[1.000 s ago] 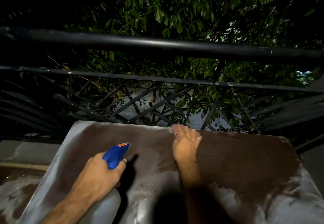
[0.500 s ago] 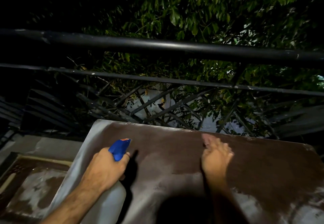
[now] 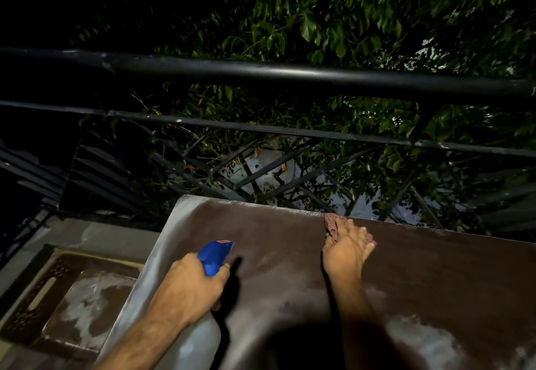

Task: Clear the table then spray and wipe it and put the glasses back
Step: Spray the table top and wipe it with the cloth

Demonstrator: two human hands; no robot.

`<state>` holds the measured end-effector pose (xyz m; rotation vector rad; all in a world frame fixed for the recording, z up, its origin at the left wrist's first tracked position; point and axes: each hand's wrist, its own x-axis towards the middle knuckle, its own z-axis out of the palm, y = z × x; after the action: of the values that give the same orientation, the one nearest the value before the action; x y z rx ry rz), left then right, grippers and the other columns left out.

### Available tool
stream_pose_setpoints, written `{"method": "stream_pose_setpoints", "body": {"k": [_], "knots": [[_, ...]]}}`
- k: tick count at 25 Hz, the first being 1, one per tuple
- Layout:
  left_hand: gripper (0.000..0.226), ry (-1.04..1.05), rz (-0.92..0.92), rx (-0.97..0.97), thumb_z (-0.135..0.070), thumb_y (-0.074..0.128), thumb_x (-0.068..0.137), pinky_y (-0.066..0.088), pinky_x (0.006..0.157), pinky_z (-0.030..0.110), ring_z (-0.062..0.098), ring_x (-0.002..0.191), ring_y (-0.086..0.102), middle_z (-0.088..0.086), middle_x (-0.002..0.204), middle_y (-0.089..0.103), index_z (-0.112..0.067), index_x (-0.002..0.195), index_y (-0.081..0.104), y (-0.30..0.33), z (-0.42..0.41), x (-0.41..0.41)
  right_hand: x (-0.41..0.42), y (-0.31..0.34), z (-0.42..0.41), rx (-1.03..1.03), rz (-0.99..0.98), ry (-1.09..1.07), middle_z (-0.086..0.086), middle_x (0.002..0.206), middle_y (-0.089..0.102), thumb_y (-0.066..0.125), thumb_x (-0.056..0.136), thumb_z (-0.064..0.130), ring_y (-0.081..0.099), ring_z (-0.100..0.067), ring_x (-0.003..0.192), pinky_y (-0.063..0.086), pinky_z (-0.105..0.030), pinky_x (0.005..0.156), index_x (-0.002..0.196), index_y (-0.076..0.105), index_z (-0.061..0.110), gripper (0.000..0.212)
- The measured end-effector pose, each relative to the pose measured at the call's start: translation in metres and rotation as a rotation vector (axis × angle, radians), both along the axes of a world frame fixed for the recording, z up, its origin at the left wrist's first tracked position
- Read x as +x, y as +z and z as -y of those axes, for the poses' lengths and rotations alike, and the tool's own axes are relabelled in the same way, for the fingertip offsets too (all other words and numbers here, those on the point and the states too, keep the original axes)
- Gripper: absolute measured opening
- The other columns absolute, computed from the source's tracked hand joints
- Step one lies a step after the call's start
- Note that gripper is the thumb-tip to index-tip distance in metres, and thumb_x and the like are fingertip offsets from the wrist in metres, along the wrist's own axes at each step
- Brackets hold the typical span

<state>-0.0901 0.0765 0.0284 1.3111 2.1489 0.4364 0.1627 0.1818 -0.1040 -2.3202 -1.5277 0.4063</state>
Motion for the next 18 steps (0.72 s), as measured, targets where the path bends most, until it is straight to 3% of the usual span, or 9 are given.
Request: {"method": "stream_pose_setpoints", "body": {"k": [3, 7, 9, 12, 14, 16, 18], "knots": [[0.039, 0.034, -0.027, 0.023, -0.039, 0.064, 0.091, 0.036, 0.046, 0.018, -0.003, 0.038, 0.055, -0.012, 0.038, 0.061, -0.011, 0.064, 0.059, 0.005, 0.000, -0.010, -0.063, 0.004, -0.010, 0.057, -0.052, 0.260, 0.001, 0.161, 0.018, 0.046, 0.098, 0.021, 0.001, -0.025, 0.149, -0.013, -0.047, 0.117, 0.151, 0.031, 0.029, 0.056], [0.030, 0.038, 0.019, 0.049, -0.039, 0.064, 0.091, 0.047, 0.055, 0.024, 0.010, 0.056, 0.067, -0.002, 0.052, 0.072, -0.011, 0.082, 0.070, 0.008, -0.004, -0.022, -0.137, -0.002, 0.017, 0.074, -0.030, 0.806, 0.001, 0.160, 0.022, 0.048, 0.093, 0.017, 0.005, -0.024, 0.149, -0.017, -0.040, 0.115, 0.150, 0.033, 0.030, 0.060], [0.031, 0.050, 0.020, 0.056, -0.039, 0.065, 0.090, 0.051, 0.062, 0.030, 0.015, 0.060, 0.070, 0.001, 0.054, 0.072, -0.010, 0.082, 0.071, 0.006, -0.006, -0.028, -0.117, -0.009, 0.008, 0.149, 0.019, 0.723, 0.003, 0.160, 0.024, 0.047, 0.093, 0.017, 0.007, -0.022, 0.149, -0.013, -0.042, 0.118, 0.149, 0.034, 0.034, 0.060], [0.030, 0.055, 0.014, 0.064, -0.041, 0.063, 0.089, 0.054, 0.069, 0.032, 0.013, 0.064, 0.070, -0.002, 0.054, 0.073, -0.013, 0.087, 0.072, 0.001, -0.009, -0.037, -0.053, -0.010, -0.021, 0.098, 0.042, 0.223, 0.001, 0.160, 0.023, 0.046, 0.096, 0.018, 0.007, -0.023, 0.149, -0.006, -0.048, 0.120, 0.150, 0.031, 0.033, 0.058], [0.031, 0.052, 0.026, 0.043, -0.045, 0.060, 0.089, 0.056, 0.070, 0.033, 0.014, 0.066, 0.071, -0.003, 0.054, 0.073, -0.015, 0.087, 0.071, -0.004, -0.010, -0.043, -0.043, -0.005, -0.029, 0.035, 0.069, 0.032, -0.005, 0.159, 0.025, 0.050, 0.096, 0.021, 0.011, -0.027, 0.148, -0.002, -0.049, 0.120, 0.151, 0.032, 0.024, 0.058], [0.033, 0.055, 0.032, 0.037, -0.047, 0.059, 0.088, 0.056, 0.070, 0.034, 0.016, 0.066, 0.071, -0.003, 0.053, 0.073, -0.016, 0.089, 0.071, -0.010, -0.009, -0.047, -0.075, -0.005, -0.030, 0.053, 0.079, 0.131, -0.005, 0.160, 0.023, 0.047, 0.096, 0.021, 0.008, -0.028, 0.148, -0.002, -0.050, 0.119, 0.152, 0.030, 0.023, 0.059], [0.031, 0.084, 0.044, 0.018, -0.044, 0.061, 0.090, 0.056, 0.070, 0.034, 0.017, 0.065, 0.071, -0.001, 0.054, 0.073, -0.014, 0.087, 0.070, -0.014, -0.007, -0.052, -0.128, -0.005, -0.020, 0.103, 0.028, 0.445, 0.000, 0.161, 0.019, 0.044, 0.095, 0.018, 0.004, -0.026, 0.149, -0.009, -0.049, 0.119, 0.152, 0.029, 0.028, 0.060]]}}
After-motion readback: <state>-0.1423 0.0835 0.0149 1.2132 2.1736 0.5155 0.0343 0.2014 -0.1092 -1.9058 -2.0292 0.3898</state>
